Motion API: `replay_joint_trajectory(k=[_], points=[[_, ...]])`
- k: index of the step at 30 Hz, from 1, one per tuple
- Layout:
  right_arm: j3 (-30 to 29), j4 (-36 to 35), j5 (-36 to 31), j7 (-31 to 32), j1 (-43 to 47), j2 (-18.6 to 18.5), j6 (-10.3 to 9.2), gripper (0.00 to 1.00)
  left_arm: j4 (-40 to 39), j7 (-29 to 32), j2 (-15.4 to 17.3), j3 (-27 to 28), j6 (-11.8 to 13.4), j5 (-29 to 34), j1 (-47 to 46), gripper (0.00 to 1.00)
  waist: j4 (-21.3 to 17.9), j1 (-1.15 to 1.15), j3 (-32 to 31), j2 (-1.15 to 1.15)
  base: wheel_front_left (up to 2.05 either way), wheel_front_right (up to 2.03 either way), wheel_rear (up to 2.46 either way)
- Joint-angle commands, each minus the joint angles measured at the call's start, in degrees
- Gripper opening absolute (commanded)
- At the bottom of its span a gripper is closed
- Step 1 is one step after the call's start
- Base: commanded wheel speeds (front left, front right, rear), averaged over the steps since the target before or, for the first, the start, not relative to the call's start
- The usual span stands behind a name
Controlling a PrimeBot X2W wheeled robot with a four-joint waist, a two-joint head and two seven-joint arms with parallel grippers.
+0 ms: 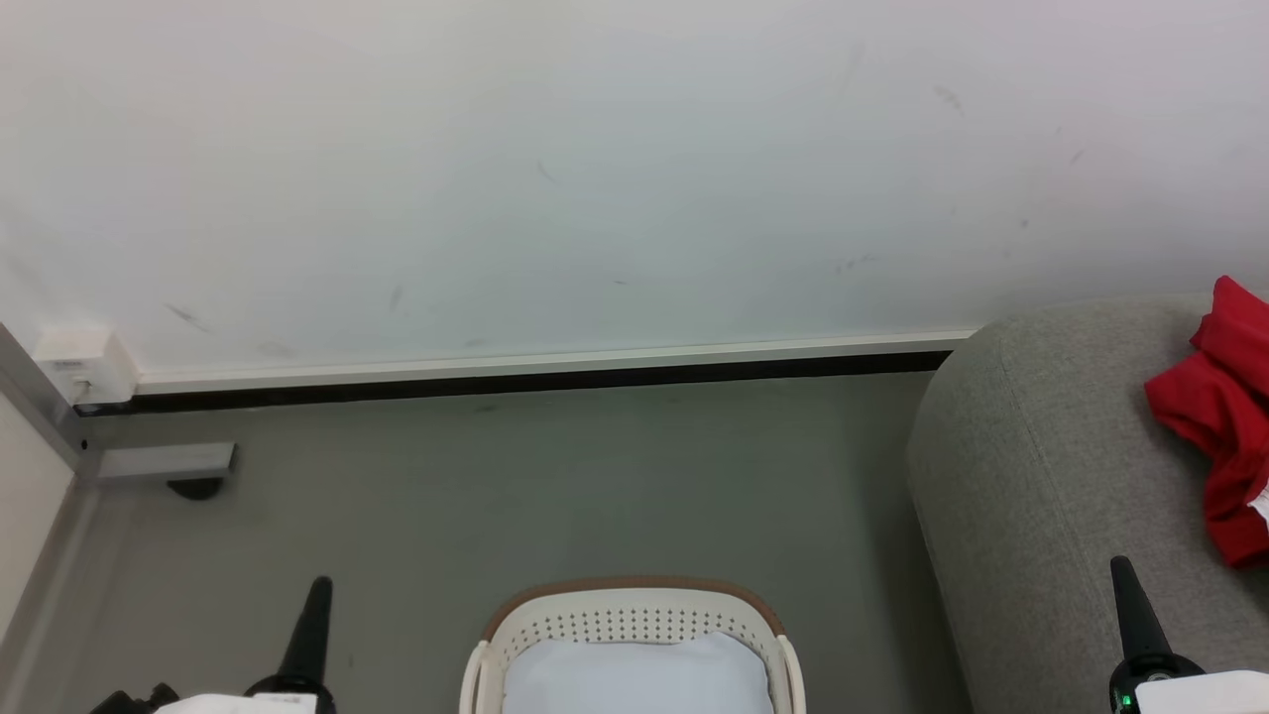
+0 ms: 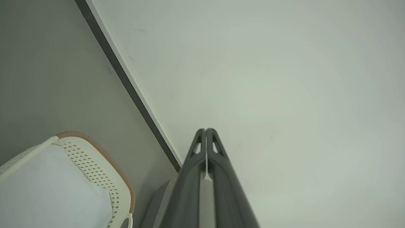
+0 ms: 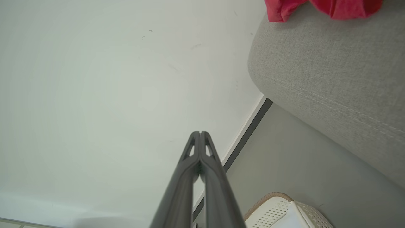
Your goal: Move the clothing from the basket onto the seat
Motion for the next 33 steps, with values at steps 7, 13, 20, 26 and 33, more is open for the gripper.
replay_joint_trajectory(k=[7, 13, 20, 26, 33], points=[[-0.6, -1.0, 4.7, 1.0, -1.3, -0.5, -0.08, 0.0, 0.1, 1.1, 0.5, 0.6, -0.7, -4.7, -1.6, 0.0, 0.3, 0.0, 0.1, 0.0, 0.0, 0.0, 0.0], [-0.8, -1.3, 7.7, 1.8, -1.4, -0.6, -0.09, 0.0, 0.2, 1.8, 0.5, 0.8, -1.1, -7.3, -2.2, 0.0, 0.6, 0.0, 0.2, 0.0, 0.0, 0.0, 0.0], [-1.1, -1.6, 11.0, 2.7, -1.5, -0.6, -0.1, 0.0, 0.5, 2.6, 0.5, 1.1, -1.4, -10.3, -2.7, 0.0, 0.9, 0.0, 0.4, 0.0, 0.0, 0.0, 0.0], [-1.4, -1.9, 13.6, 3.2, -1.6, -0.6, -0.1, 0.0, 0.6, 3.3, 0.5, 1.3, -1.7, -12.7, -3.2, 0.0, 1.2, 0.0, 0.5, 0.0, 0.0, 0.0, 0.0], [-1.7, -2.2, 16.7, 4.0, -1.8, -0.6, -0.11, 0.0, 0.8, 4.0, 0.5, 1.5, -2.0, -15.8, -3.7, 0.0, 1.6, 0.0, 0.6, 0.0, 0.0, 0.0, 0.0]])
